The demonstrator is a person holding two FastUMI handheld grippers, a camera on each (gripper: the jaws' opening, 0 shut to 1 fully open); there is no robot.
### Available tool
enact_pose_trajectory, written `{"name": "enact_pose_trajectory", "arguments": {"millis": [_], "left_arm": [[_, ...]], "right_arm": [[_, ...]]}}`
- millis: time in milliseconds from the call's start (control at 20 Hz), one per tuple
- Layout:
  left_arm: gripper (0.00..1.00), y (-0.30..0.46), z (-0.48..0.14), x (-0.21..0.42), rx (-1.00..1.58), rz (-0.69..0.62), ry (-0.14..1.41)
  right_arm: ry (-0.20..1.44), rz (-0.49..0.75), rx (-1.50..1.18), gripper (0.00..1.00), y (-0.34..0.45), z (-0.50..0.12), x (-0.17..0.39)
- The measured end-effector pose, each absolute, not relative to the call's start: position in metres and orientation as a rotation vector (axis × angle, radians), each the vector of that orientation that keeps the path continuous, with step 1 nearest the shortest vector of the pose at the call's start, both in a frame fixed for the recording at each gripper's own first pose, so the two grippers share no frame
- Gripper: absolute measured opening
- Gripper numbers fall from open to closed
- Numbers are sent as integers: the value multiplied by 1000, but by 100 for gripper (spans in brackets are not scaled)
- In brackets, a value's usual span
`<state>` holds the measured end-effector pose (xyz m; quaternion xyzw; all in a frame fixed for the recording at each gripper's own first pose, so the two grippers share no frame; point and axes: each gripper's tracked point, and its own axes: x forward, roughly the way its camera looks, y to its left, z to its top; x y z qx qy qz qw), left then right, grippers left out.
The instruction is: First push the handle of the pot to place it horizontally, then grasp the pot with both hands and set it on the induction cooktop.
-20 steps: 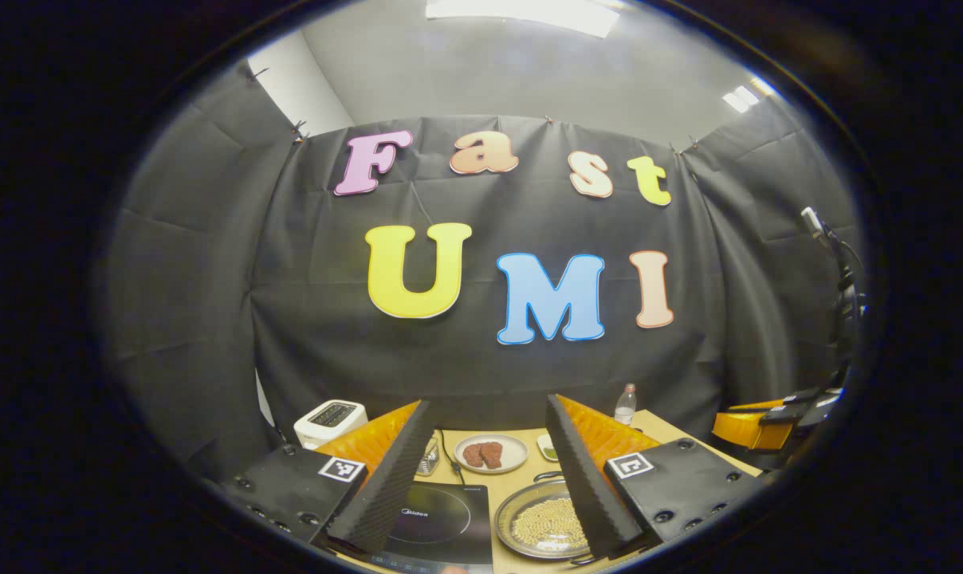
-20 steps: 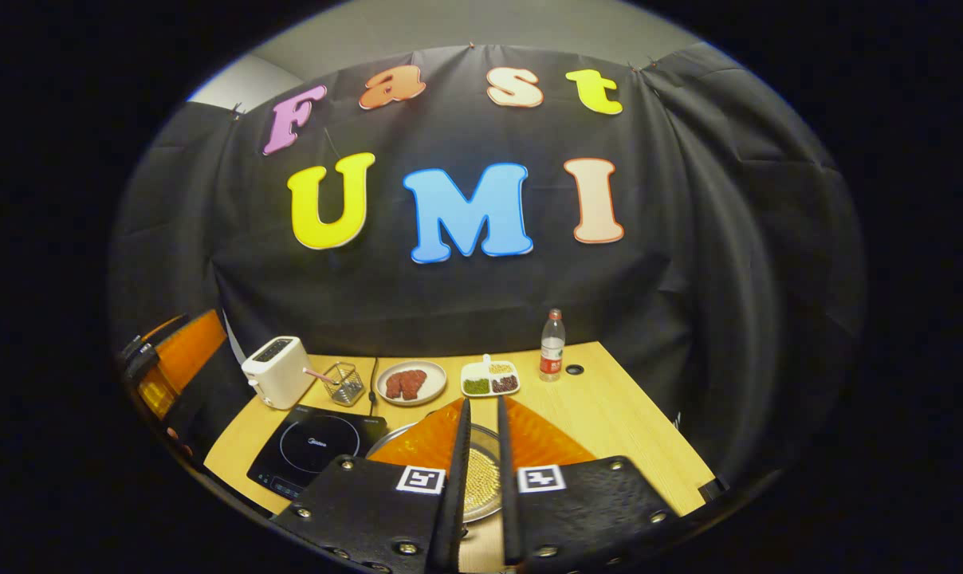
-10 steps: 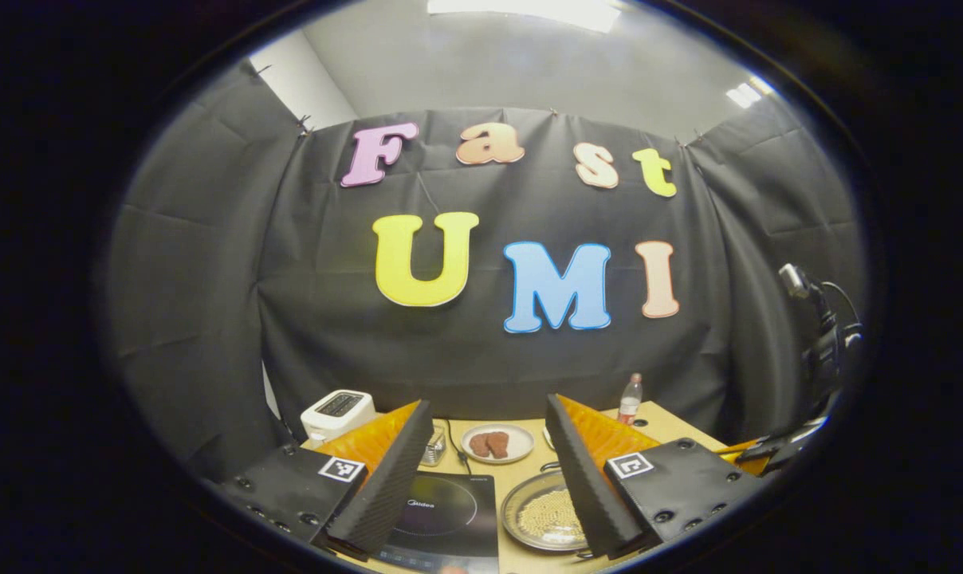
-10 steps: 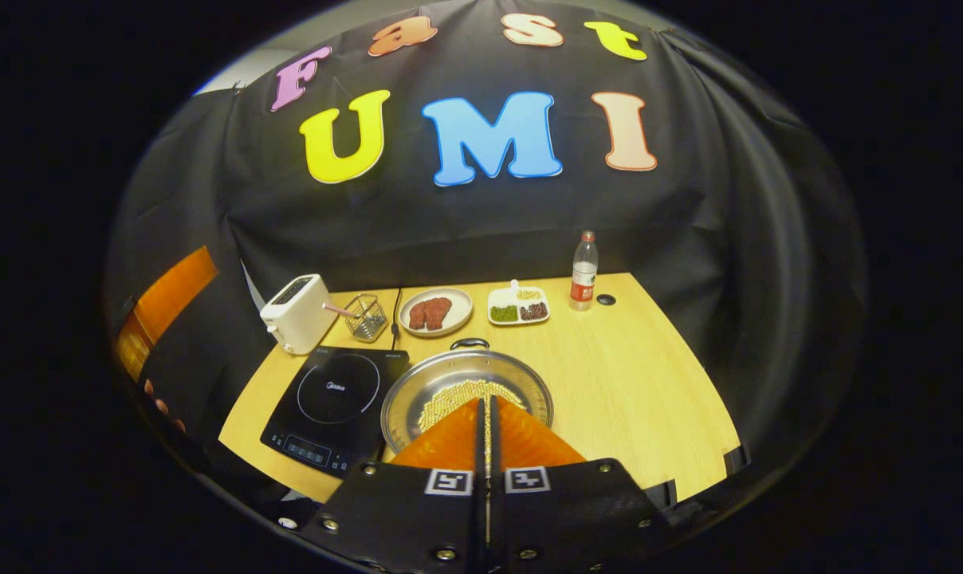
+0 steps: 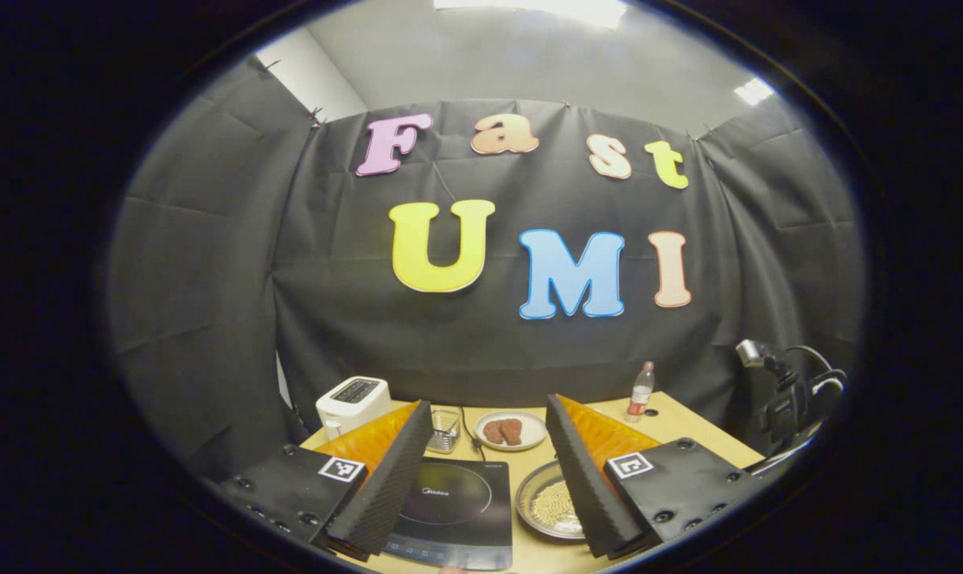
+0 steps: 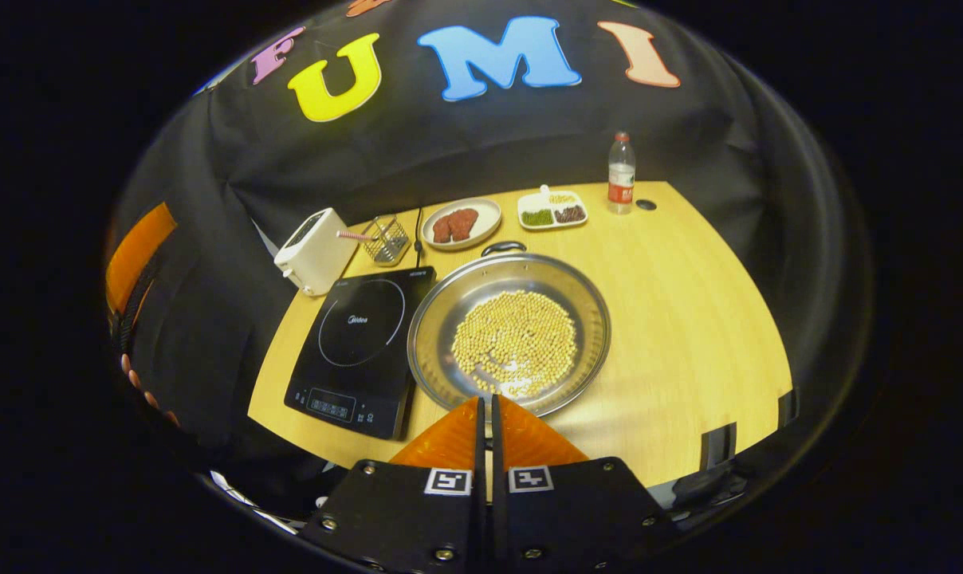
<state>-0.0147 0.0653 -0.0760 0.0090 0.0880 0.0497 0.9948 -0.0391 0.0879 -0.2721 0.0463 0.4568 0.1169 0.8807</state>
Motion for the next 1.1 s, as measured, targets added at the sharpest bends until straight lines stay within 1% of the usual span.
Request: {"name": "enact_pose_trajectory", "arguments": {"millis": [100,150,400,450,550,750,800,850,1000,1100], "left_arm": [[99,73,-84,-17,34,111,192],[92,77,-87,-16,38,119,201],[92,94,-86,-19,25,148,205],[95,96,-84,-19,26,152,203],[92,99,-83,-19,30,160,202],[92,109,-83,-21,40,182,209],[99,112,-84,-23,48,187,216],[99,114,-86,-25,56,192,223],[92,124,-91,-30,70,207,243],[93,127,-93,-32,69,211,260]], "right_arm": [[998,264,110,3,98,-289,-44],[1022,273,123,3,102,-294,-46],[1097,299,163,3,121,-322,-51],[1111,302,167,3,123,-326,-51],[1131,313,192,3,130,-332,-52],[1179,314,202,3,138,-352,-52],[1189,311,203,3,139,-359,-51],[1199,307,204,3,141,-364,-50],[1219,292,209,3,144,-378,-47],[1231,288,229,3,146,-386,-43]]}}
